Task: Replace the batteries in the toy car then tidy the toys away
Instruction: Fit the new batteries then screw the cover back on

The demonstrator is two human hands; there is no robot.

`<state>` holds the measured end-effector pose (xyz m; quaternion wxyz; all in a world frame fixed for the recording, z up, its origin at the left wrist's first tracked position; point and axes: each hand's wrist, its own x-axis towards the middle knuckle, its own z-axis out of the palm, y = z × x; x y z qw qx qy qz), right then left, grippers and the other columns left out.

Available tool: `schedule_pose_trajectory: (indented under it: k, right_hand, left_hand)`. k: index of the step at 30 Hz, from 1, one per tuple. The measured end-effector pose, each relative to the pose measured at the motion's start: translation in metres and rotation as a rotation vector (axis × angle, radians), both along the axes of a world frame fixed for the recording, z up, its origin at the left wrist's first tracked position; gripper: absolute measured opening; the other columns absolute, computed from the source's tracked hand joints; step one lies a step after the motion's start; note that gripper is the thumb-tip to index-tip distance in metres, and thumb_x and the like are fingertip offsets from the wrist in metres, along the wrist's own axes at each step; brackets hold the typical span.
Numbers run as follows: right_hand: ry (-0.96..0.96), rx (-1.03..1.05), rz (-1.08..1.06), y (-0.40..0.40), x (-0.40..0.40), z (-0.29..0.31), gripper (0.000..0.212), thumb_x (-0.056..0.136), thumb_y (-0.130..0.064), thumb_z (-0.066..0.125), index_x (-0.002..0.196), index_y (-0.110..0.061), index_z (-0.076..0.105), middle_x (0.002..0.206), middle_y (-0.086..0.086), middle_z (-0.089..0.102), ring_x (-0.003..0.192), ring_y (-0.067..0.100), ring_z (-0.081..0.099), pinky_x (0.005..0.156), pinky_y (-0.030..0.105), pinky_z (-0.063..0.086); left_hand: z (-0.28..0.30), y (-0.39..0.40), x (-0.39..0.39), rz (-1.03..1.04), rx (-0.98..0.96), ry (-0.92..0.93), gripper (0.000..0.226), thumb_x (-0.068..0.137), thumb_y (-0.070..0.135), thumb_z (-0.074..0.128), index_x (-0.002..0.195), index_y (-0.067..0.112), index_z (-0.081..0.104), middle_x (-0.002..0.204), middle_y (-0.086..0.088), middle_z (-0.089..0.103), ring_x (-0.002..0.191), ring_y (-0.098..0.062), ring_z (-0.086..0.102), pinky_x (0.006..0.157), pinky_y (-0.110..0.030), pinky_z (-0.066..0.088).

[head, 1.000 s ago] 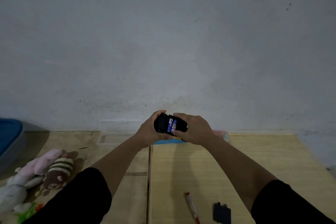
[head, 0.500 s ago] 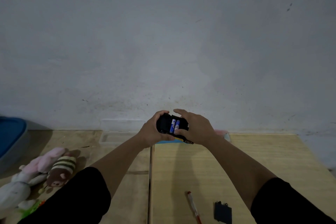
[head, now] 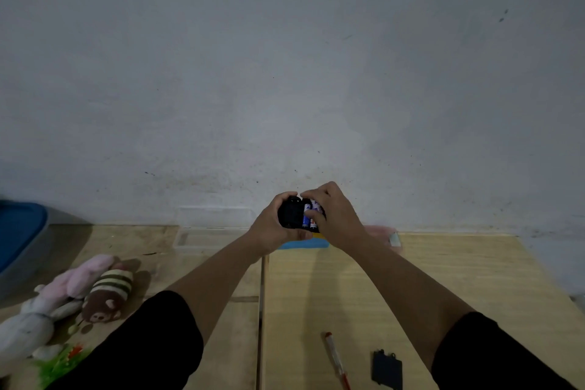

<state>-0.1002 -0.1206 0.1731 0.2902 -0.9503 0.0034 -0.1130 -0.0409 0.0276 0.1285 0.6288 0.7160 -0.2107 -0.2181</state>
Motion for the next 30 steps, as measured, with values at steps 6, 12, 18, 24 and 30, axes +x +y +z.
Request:
schedule_pose_trajectory:
  k: [6,12,18,24,30]
  right_hand:
    - [0.051,-0.094,0.024,-0.011,-0.004,-0.004,0.034,0.09,-0.014,0.057,0.124,-0.01,0.059,0.121,0.008,0.052,0.115,0.02,0.043,0.086,0.016,0.028]
    - [0.001,0.008,-0.019,-0.007,-0.005,0.003,0.04,0.084,-0.005,0.063,0.123,-0.01,0.059,0.115,0.012,0.062,0.098,0.023,0.06,0.092,0.033,0.046]
    - [-0.021,0.002,-0.052,-0.011,-0.001,-0.001,0.028,0.081,-0.008,0.067,0.109,-0.004,0.064,0.113,0.011,0.058,0.093,0.024,0.061,0.086,0.033,0.049]
    - [0.034,-0.338,0.062,-0.021,-0.003,-0.009,0.075,0.075,-0.053,0.068,0.136,-0.015,0.048,0.147,0.004,0.036,0.135,0.021,0.03,0.106,0.037,0.025]
    - [0.146,-0.317,0.082,-0.026,-0.002,-0.013,0.083,0.079,-0.05,0.067,0.145,-0.017,0.031,0.154,0.004,0.025,0.142,0.02,0.018,0.114,0.034,0.016]
  left_hand:
    - [-0.003,0.008,0.003,0.026,0.016,0.009,0.087,0.061,0.006,0.087,0.131,0.027,0.04,0.126,-0.001,0.053,0.112,-0.015,0.057,0.093,-0.033,0.053]
    - [-0.004,0.008,0.006,0.014,0.063,-0.012,0.09,0.059,0.01,0.089,0.132,0.027,0.04,0.125,0.003,0.053,0.114,-0.014,0.056,0.095,-0.037,0.052]
    - [-0.004,0.009,0.007,0.006,0.085,-0.049,0.09,0.058,0.01,0.089,0.133,0.027,0.041,0.123,0.005,0.053,0.114,-0.013,0.056,0.093,-0.037,0.053]
    - [-0.003,0.009,0.01,0.037,0.058,-0.069,0.087,0.058,0.013,0.09,0.129,0.03,0.043,0.123,0.006,0.054,0.112,-0.012,0.057,0.093,-0.033,0.053]
    - [-0.002,0.01,0.014,0.038,0.022,-0.056,0.083,0.06,0.006,0.088,0.125,0.031,0.044,0.123,0.003,0.054,0.112,-0.015,0.058,0.092,-0.038,0.053]
